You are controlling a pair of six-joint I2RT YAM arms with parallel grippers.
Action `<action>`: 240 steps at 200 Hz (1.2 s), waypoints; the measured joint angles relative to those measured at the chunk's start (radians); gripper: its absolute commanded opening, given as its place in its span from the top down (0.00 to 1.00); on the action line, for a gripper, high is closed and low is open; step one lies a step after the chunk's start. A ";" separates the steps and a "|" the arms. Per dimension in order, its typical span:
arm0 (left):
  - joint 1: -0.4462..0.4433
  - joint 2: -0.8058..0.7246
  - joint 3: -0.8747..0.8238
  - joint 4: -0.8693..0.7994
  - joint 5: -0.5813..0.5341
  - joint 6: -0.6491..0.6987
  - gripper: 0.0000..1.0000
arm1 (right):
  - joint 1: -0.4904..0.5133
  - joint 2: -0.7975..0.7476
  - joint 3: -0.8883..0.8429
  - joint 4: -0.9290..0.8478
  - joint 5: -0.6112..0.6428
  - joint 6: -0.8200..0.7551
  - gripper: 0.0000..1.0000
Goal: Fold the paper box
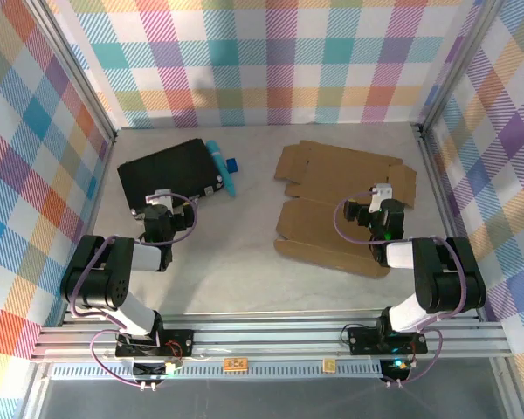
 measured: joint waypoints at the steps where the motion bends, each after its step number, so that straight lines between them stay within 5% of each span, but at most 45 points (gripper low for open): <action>1: 0.000 0.000 0.000 0.000 0.000 0.000 0.00 | 0.000 0.000 0.000 0.000 0.000 0.000 0.01; 182: 0.000 0.000 0.000 0.000 -0.001 0.000 0.00 | 0.000 -0.005 0.000 -0.009 0.001 0.000 0.01; 217: -0.034 -0.121 0.038 -0.193 -0.107 -0.006 0.00 | 0.000 -0.233 0.109 -0.383 0.108 0.089 0.01; 240: -0.095 -0.272 0.195 -0.421 -0.240 -0.156 0.00 | 0.009 -0.449 0.286 -0.571 0.166 0.186 0.01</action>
